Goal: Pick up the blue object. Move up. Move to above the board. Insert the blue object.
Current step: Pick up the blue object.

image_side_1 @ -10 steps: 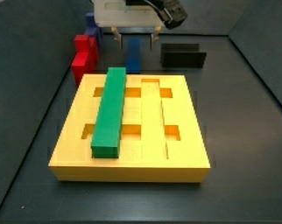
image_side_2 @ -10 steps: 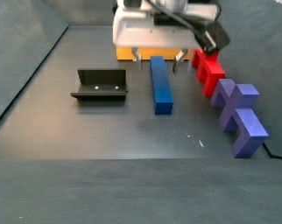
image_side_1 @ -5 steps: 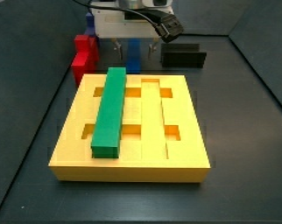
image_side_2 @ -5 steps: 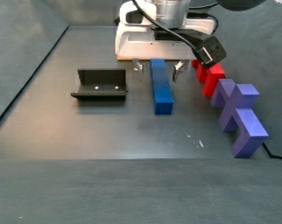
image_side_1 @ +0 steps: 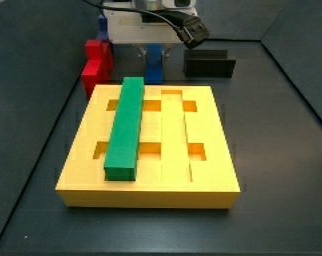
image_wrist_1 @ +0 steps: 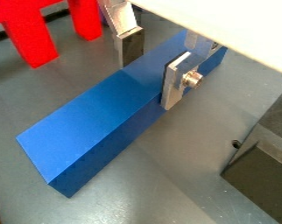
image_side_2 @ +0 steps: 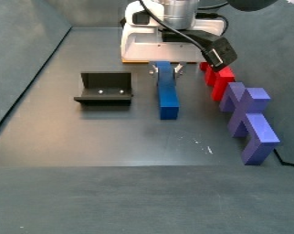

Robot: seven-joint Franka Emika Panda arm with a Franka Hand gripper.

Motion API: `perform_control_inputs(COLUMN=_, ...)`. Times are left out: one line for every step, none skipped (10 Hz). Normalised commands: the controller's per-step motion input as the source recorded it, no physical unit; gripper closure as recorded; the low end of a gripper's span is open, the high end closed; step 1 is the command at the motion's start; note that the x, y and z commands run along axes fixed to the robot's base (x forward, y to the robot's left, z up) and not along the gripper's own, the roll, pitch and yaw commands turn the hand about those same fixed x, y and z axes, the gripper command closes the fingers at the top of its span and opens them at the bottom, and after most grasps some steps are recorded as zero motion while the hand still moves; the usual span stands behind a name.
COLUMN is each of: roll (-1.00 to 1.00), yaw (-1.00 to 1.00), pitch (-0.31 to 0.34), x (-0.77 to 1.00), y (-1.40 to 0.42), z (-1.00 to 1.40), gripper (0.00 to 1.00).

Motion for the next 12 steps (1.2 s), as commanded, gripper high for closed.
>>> perform_control_inputs(roll=0.0, yaw=0.0, pitch=0.0, x=0.0, y=0.0, z=0.0, gripper=1.0)
perform_control_inputs(roll=0.0, yaw=0.0, pitch=0.0, x=0.0, y=0.0, z=0.0, gripper=1.0)
perform_control_inputs(roll=0.0, yaw=0.0, pitch=0.0, x=0.0, y=0.0, z=0.0, gripper=1.0)
perform_control_inputs(roll=0.0, yaw=0.0, pitch=0.0, x=0.0, y=0.0, z=0.0, gripper=1.0)
perform_control_inputs(roll=0.0, yaw=0.0, pitch=0.0, x=0.0, y=0.0, z=0.0, gripper=1.0)
perform_control_inputs(roll=0.0, yaw=0.0, pitch=0.0, x=0.0, y=0.0, z=0.0, gripper=1.0)
perform_control_inputs(roll=0.0, yaw=0.0, pitch=0.0, x=0.0, y=0.0, z=0.0, gripper=1.0)
perform_control_inputs(roll=0.0, yaw=0.0, pitch=0.0, x=0.0, y=0.0, z=0.0, gripper=1.0)
perform_control_inputs(roll=0.0, yaw=0.0, pitch=0.0, x=0.0, y=0.0, z=0.0, gripper=1.0)
perform_control_inputs(roll=0.0, yaw=0.0, pitch=0.0, x=0.0, y=0.0, z=0.0, gripper=1.0)
perform_control_inputs(roll=0.0, yaw=0.0, pitch=0.0, x=0.0, y=0.0, z=0.0, gripper=1.0)
perform_control_inputs(roll=0.0, yaw=0.0, pitch=0.0, x=0.0, y=0.0, z=0.0, gripper=1.0)
